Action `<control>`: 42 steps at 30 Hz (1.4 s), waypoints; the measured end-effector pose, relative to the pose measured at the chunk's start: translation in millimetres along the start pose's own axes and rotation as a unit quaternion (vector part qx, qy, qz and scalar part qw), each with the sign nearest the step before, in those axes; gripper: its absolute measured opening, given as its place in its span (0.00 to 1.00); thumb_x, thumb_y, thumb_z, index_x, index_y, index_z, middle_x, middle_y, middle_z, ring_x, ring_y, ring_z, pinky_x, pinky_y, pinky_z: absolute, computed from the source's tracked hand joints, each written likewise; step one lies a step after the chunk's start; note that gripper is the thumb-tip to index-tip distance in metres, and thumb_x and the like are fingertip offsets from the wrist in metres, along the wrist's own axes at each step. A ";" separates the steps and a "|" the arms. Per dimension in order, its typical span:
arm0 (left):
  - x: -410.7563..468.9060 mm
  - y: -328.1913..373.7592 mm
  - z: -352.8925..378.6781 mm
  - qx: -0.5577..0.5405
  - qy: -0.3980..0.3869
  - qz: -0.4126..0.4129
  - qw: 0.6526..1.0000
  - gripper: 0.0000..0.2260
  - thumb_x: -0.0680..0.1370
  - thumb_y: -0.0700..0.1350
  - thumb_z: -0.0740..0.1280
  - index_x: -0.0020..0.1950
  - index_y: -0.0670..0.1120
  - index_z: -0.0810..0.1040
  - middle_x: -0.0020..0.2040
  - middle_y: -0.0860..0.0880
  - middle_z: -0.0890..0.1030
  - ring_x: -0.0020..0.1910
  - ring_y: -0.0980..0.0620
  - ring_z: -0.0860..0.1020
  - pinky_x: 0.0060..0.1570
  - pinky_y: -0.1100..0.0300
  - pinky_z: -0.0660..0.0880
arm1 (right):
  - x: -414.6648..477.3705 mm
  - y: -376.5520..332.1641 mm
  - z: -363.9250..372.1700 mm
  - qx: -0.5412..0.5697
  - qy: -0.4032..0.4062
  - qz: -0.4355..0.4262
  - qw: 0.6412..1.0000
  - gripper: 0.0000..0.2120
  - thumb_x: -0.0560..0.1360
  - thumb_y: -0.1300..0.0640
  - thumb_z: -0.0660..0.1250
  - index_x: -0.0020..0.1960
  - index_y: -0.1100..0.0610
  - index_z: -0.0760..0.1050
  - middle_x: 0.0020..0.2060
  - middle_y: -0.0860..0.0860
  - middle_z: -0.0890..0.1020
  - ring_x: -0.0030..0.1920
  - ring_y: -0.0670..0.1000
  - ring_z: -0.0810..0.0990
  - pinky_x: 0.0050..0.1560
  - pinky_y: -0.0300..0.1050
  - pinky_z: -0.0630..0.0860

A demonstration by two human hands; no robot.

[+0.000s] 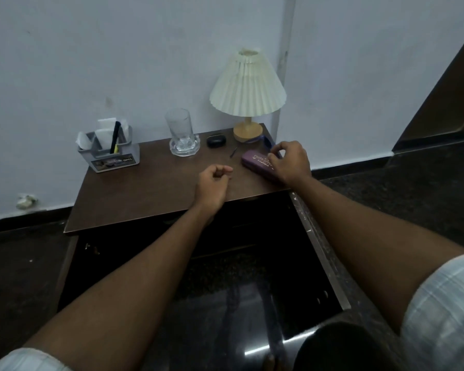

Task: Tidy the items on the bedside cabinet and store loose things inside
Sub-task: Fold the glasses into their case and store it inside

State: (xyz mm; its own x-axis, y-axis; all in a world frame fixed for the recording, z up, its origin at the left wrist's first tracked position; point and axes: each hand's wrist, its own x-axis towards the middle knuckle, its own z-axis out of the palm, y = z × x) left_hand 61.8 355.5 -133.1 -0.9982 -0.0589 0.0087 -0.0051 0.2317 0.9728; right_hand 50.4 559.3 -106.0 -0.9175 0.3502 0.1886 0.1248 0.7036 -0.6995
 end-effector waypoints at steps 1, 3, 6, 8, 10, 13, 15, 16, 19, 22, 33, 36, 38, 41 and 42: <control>7.4 -0.2 5.7 -0.003 -0.001 -0.002 1.000 0.14 0.76 0.33 0.64 0.42 0.52 0.80 0.42 0.49 0.83 0.43 0.50 0.80 0.52 0.45 0.79 | 7.0 2.1 2.2 -0.015 -0.006 -0.005 1.000 0.08 0.74 0.51 0.71 0.51 0.52 0.82 0.56 0.53 0.79 0.54 0.53 0.79 0.50 0.44 0.73; 21.4 -3.1 16.1 0.001 0.001 -0.001 1.000 0.14 0.76 0.33 0.64 0.42 0.52 0.80 0.43 0.48 0.83 0.45 0.48 0.81 0.54 0.46 0.79 | 18.8 6.4 7.4 -0.031 -0.024 -0.008 0.999 0.12 0.75 0.50 0.68 0.55 0.52 0.82 0.57 0.54 0.80 0.56 0.54 0.79 0.51 0.46 0.75; 35.9 -9.9 25.6 0.005 0.008 -0.003 1.000 0.14 0.76 0.34 0.64 0.42 0.53 0.80 0.45 0.47 0.84 0.46 0.49 0.81 0.54 0.49 0.79 | 30.0 11.6 14.9 -0.041 -0.069 0.000 0.997 0.16 0.75 0.49 0.66 0.59 0.54 0.81 0.56 0.54 0.83 0.56 0.57 0.80 0.53 0.50 0.78; 39.9 -13.9 30.0 0.007 0.007 -0.013 1.000 0.13 0.76 0.35 0.64 0.42 0.53 0.80 0.45 0.48 0.84 0.45 0.51 0.81 0.53 0.51 0.79 | 34.2 14.9 18.7 -0.051 -0.086 0.014 0.995 0.17 0.74 0.49 0.64 0.58 0.55 0.81 0.54 0.55 0.83 0.55 0.58 0.80 0.53 0.50 0.78; 42.7 -20.7 33.5 0.004 0.008 -0.022 1.000 0.13 0.75 0.36 0.64 0.42 0.54 0.81 0.45 0.48 0.84 0.46 0.51 0.81 0.53 0.50 0.79 | 36.4 18.5 20.9 -0.057 -0.094 0.022 0.994 0.17 0.73 0.49 0.62 0.55 0.56 0.82 0.50 0.56 0.84 0.52 0.59 0.81 0.51 0.50 0.78; 44.3 -27.7 33.5 -0.001 0.011 -0.034 0.999 0.12 0.74 0.37 0.64 0.42 0.55 0.81 0.45 0.49 0.84 0.49 0.49 0.83 0.54 0.48 0.80 | 37.9 18.5 19.3 -0.059 -0.087 0.019 0.994 0.15 0.75 0.49 0.64 0.55 0.56 0.81 0.49 0.55 0.84 0.49 0.57 0.81 0.51 0.52 0.80; 43.4 -27.9 32.0 -0.003 0.010 -0.033 0.999 0.12 0.74 0.38 0.64 0.42 0.55 0.81 0.45 0.49 0.84 0.48 0.48 0.83 0.54 0.48 0.80 | 36.5 15.7 15.4 -0.054 -0.069 0.012 0.996 0.15 0.75 0.51 0.65 0.58 0.57 0.80 0.50 0.55 0.84 0.49 0.57 0.81 0.51 0.53 0.80; 42.0 -25.9 31.0 -0.005 0.009 -0.032 0.999 0.12 0.74 0.38 0.65 0.42 0.54 0.81 0.45 0.49 0.84 0.47 0.49 0.82 0.54 0.48 0.80 | 35.5 14.8 13.2 -0.052 -0.055 0.007 0.997 0.16 0.76 0.52 0.65 0.60 0.57 0.80 0.51 0.55 0.84 0.50 0.57 0.81 0.51 0.52 0.80; 35.1 -19.8 24.3 -0.008 0.019 -0.031 0.999 0.12 0.75 0.36 0.65 0.42 0.54 0.81 0.43 0.50 0.83 0.43 0.52 0.80 0.52 0.51 0.79 | 28.0 10.4 7.4 -0.047 -0.009 -0.019 0.999 0.14 0.78 0.55 0.65 0.61 0.58 0.80 0.52 0.56 0.84 0.50 0.57 0.81 0.50 0.50 0.79; 24.7 -12.4 12.5 -0.011 0.026 -0.033 0.999 0.13 0.75 0.36 0.64 0.42 0.54 0.80 0.44 0.51 0.82 0.43 0.53 0.80 0.52 0.53 0.79 | 16.7 1.1 4.3 -0.008 0.007 -0.050 0.999 0.14 0.78 0.57 0.65 0.62 0.57 0.80 0.53 0.55 0.84 0.52 0.55 0.82 0.53 0.50 0.79; -41.0 0.9 -83.6 -0.019 0.198 -0.076 0.977 0.09 0.75 0.40 0.67 0.53 0.49 0.71 0.43 0.51 0.76 0.41 0.51 0.77 0.46 0.55 0.76 | -73.8 -73.6 42.5 0.130 -0.068 -0.101 0.984 0.10 0.76 0.58 0.69 0.57 0.54 0.80 0.51 0.47 0.84 0.49 0.44 0.80 0.55 0.41 0.77; -62.8 -11.7 -102.8 -0.064 0.208 -0.117 0.969 0.06 0.77 0.39 0.64 0.52 0.48 0.74 0.43 0.47 0.79 0.42 0.46 0.80 0.48 0.50 0.80 | -103.1 -81.6 60.1 0.151 -0.094 -0.094 0.980 0.12 0.74 0.59 0.70 0.58 0.54 0.78 0.51 0.48 0.84 0.50 0.45 0.81 0.53 0.39 0.76; -77.7 -24.0 -109.4 -0.064 0.209 -0.112 0.969 0.06 0.77 0.37 0.64 0.51 0.47 0.76 0.40 0.48 0.79 0.38 0.49 0.79 0.44 0.52 0.79 | -117.2 -82.2 70.2 0.168 -0.114 -0.080 0.976 0.14 0.73 0.58 0.72 0.57 0.53 0.77 0.50 0.48 0.84 0.50 0.46 0.82 0.55 0.41 0.78; -98.1 -39.6 -111.8 -0.019 0.204 -0.095 0.974 0.07 0.78 0.37 0.65 0.53 0.48 0.77 0.45 0.50 0.80 0.40 0.53 0.79 0.44 0.57 0.78 | -129.0 -81.9 82.1 0.180 -0.118 -0.076 0.973 0.15 0.72 0.56 0.74 0.58 0.53 0.78 0.50 0.47 0.84 0.51 0.44 0.82 0.55 0.40 0.78; -102.2 -43.3 -110.3 -0.021 0.199 -0.092 0.975 0.09 0.77 0.37 0.65 0.55 0.47 0.76 0.46 0.50 0.80 0.40 0.55 0.79 0.43 0.61 0.77 | -130.9 -82.7 84.5 0.191 -0.118 -0.071 0.972 0.15 0.72 0.55 0.74 0.58 0.54 0.78 0.50 0.46 0.83 0.51 0.43 0.81 0.55 0.38 0.77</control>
State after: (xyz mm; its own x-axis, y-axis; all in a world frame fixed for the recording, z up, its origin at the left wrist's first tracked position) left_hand 170.6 244.4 -150.6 -0.8780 -0.4708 -0.0864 -0.1716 0.1412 0.9750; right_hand 128.3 403.1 -131.0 -0.9818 0.0834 0.1708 -0.1179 0.4379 -0.8913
